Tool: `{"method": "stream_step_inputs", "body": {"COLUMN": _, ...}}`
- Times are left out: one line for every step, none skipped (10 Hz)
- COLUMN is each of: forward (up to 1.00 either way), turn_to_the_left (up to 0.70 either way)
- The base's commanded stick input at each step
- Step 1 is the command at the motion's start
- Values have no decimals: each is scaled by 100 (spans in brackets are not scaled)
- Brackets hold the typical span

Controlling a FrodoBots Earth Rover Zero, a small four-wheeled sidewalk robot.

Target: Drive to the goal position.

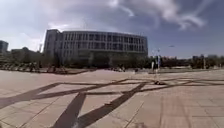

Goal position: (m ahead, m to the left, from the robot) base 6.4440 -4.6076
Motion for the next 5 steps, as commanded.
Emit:
{"method": "stream_step_inputs", "body": {"forward": 70, "turn_to_the_left": 9}}
{"method": "stream_step_inputs", "body": {"forward": 70, "turn_to_the_left": 9}}
{"method": "stream_step_inputs", "body": {"forward": 70, "turn_to_the_left": 9}}
{"method": "stream_step_inputs", "body": {"forward": 70, "turn_to_the_left": 9}}
{"method": "stream_step_inputs", "body": {"forward": 70, "turn_to_the_left": 9}}
